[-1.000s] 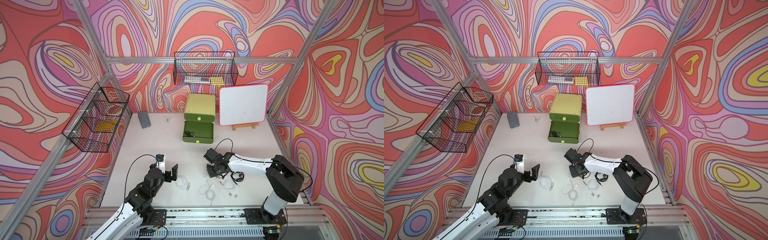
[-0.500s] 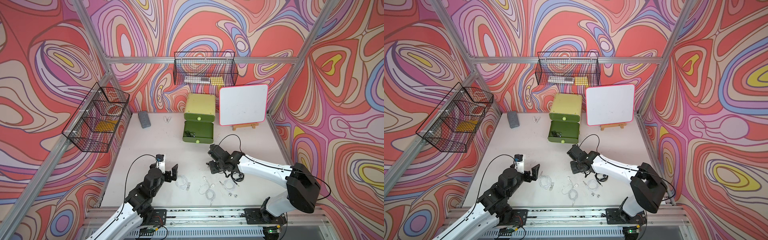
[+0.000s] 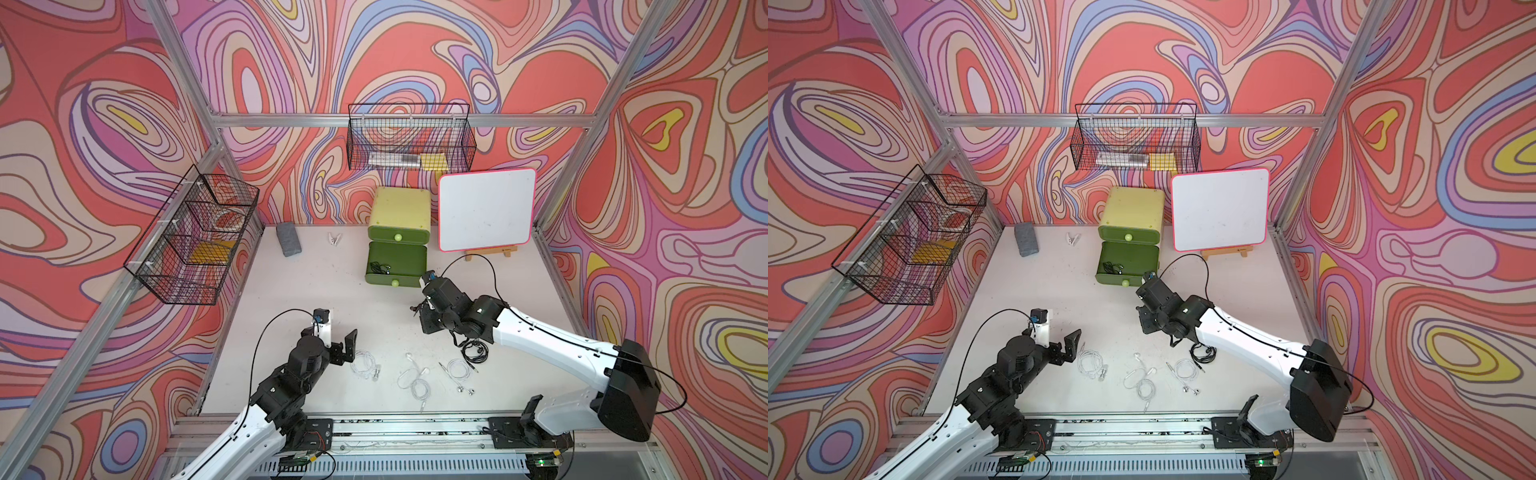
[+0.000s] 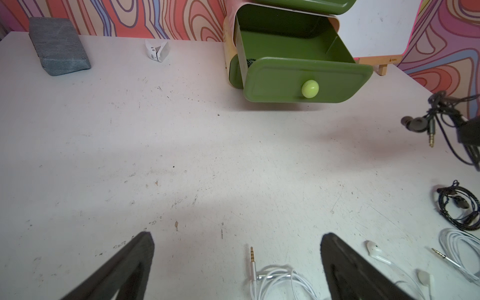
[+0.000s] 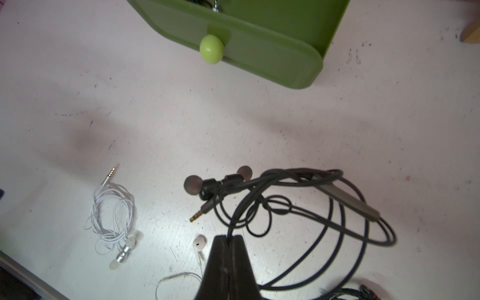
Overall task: Place the wired earphones into the drawer by color
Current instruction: Pick up the wired earphones from the center of the board, then place the wired earphones in the drawer.
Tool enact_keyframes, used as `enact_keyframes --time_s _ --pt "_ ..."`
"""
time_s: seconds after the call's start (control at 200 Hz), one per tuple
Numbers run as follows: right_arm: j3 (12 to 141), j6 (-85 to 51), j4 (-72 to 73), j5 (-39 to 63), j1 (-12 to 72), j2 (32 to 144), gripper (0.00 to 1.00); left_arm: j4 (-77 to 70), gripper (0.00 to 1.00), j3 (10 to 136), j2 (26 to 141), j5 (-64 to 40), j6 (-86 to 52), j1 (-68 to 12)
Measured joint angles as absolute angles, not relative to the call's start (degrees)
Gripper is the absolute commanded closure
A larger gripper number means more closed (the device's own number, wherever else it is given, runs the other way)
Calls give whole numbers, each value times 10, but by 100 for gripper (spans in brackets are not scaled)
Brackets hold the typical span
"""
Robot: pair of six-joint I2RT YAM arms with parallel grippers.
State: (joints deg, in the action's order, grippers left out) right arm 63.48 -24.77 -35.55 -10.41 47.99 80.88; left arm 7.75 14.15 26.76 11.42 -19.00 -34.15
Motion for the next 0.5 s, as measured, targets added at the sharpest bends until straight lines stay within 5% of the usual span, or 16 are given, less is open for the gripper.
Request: enact_keyframes --time_s 0.501 --pt "776 -164 -326 -138 464 889 100 64 1 142 288 74 -184 -342"
